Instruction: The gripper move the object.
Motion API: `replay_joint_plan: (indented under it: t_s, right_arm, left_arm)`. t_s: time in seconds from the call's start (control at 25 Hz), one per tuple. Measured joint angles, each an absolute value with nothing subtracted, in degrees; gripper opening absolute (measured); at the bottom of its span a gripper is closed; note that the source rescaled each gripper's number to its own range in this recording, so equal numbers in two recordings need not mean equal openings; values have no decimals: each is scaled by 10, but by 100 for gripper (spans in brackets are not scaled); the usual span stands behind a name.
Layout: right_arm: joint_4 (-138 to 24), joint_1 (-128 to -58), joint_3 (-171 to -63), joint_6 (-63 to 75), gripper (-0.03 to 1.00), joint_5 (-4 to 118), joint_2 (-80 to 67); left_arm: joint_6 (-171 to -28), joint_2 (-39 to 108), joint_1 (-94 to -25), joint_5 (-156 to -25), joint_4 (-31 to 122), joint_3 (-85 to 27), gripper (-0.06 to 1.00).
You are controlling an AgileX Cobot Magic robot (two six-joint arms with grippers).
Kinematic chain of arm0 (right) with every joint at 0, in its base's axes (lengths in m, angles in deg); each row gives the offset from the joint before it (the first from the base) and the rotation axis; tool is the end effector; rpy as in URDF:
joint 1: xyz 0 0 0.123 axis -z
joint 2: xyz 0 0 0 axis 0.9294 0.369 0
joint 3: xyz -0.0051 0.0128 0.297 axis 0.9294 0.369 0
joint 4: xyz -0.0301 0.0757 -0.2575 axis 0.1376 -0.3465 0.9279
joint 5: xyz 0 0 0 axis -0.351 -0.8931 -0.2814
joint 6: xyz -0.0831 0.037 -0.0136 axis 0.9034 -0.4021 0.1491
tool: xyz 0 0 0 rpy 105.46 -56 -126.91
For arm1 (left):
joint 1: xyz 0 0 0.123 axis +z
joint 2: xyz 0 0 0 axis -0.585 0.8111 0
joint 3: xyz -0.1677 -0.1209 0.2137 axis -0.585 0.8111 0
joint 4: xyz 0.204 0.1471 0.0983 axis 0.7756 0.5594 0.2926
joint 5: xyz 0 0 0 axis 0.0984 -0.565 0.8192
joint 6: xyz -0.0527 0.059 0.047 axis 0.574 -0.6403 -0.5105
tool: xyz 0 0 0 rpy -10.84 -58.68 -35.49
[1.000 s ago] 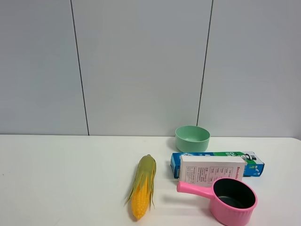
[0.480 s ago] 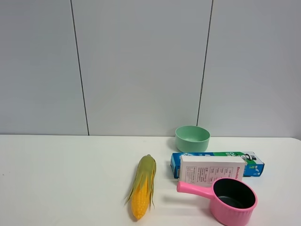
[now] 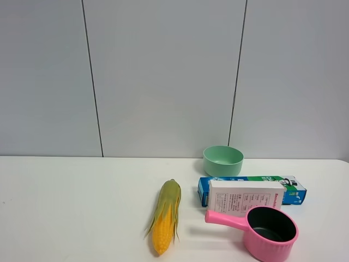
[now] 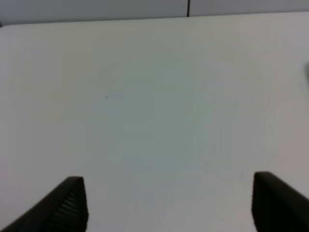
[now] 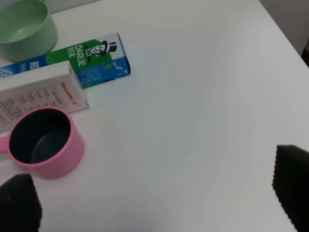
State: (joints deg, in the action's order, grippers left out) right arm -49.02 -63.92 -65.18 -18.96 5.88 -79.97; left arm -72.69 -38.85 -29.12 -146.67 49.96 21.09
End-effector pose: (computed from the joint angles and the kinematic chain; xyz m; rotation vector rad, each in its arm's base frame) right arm 0.0009 -0.0001 0.2838 0.1229 2.0412 -0.0212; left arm -0.0016 -0.0127 0.2912 0.0122 2.0059 -0.0351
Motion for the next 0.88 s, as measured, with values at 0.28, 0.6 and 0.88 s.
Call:
replay_joint_plan:
  t_s: [0.28, 0.6, 0.88]
  right_arm:
    - [-490, -639, -652, -190, 100, 59, -800]
    - [-490, -639, -652, -190, 100, 59, -800]
    - [-490, -639, -652, -190, 100, 59, -800]
  left_arm:
    - [-712, -388, -291, -1467, 508, 211, 59]
    - [-712, -388, -291, -1467, 509, 211, 59]
    - [-712, -388, -291, -1467, 509, 211, 59]
